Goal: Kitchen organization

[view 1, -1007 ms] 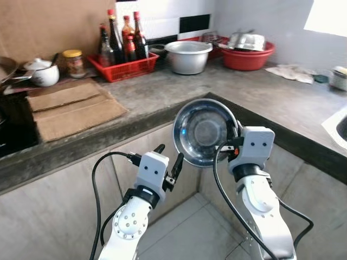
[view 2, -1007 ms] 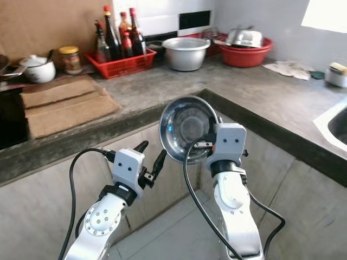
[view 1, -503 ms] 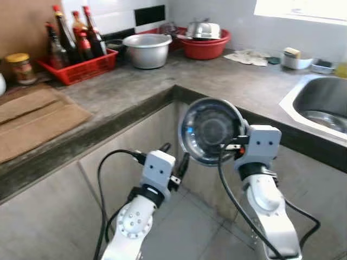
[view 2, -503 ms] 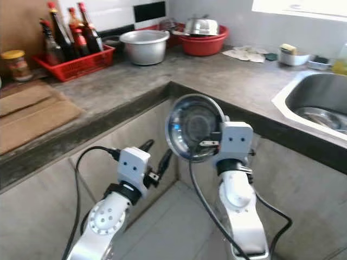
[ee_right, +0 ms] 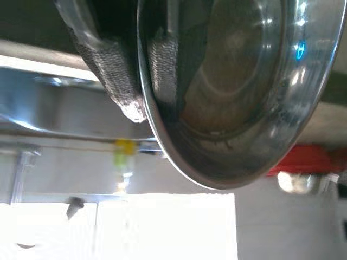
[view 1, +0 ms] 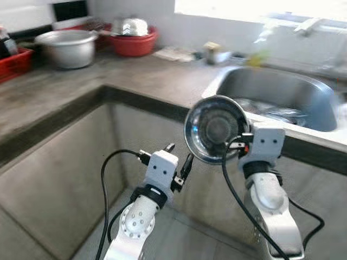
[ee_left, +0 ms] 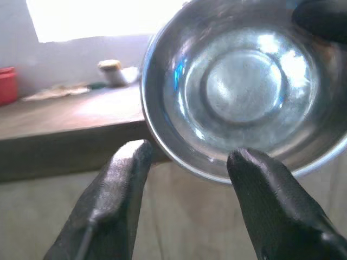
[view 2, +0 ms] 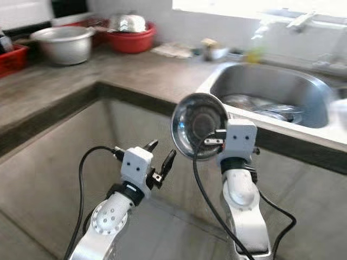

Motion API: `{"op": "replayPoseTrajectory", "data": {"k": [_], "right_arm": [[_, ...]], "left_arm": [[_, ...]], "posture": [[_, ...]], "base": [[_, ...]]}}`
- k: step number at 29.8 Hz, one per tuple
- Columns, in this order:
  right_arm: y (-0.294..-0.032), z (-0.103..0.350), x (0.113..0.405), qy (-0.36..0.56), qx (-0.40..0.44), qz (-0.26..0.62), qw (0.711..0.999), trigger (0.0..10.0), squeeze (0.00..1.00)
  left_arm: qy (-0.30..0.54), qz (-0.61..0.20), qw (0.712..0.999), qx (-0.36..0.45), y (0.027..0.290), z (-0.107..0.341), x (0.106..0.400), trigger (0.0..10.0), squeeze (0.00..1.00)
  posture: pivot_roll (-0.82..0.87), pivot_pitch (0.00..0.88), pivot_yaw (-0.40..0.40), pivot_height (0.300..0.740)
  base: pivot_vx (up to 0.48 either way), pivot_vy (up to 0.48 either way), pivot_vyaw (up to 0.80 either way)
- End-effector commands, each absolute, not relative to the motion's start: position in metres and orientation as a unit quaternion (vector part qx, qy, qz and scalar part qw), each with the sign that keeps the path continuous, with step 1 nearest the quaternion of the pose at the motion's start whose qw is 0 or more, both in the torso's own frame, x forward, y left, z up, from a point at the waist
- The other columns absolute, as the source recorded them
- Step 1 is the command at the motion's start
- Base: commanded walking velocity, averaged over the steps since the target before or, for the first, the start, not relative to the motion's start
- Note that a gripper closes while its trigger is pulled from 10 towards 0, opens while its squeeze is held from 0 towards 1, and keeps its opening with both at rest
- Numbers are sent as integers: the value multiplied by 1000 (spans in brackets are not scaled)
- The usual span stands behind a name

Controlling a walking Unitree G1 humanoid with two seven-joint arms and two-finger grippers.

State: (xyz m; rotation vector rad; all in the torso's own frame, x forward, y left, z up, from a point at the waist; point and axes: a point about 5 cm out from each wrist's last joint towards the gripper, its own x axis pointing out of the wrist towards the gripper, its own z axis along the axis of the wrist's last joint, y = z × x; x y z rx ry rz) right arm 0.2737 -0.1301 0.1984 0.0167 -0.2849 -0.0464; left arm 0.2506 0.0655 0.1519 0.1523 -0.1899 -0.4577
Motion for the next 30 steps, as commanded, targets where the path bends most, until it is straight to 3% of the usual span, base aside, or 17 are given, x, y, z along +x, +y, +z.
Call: {"op": "replayPoseTrajectory", "data": {"k": [1, 4, 17, 30], "right_arm": [[-131, 205, 273, -156, 2, -22, 988, 10000, 0], [-130, 205, 273, -157, 1, -22, 987, 10000, 0], [-132, 210, 275, -164, 0, -27, 986, 10000, 0], [-129, 224, 279, -189, 12, -18, 982, 10000, 0]], "left_arm": [[-104, -231, 965, 72, 61, 156, 251, 10000, 0], [-103, -230, 965, 71, 62, 156, 251, 10000, 0], [-100, -218, 968, 72, 66, 158, 255, 10000, 0], [-105, -213, 968, 77, 67, 160, 258, 10000, 0]], "posture": [[5, 0, 5, 740], [5, 0, 9, 740], [10, 0, 7, 740], [10, 0, 2, 740]], "base": [[262, -398, -781], [283, -376, -781], [0, 0, 0], [332, 0, 0]]}}
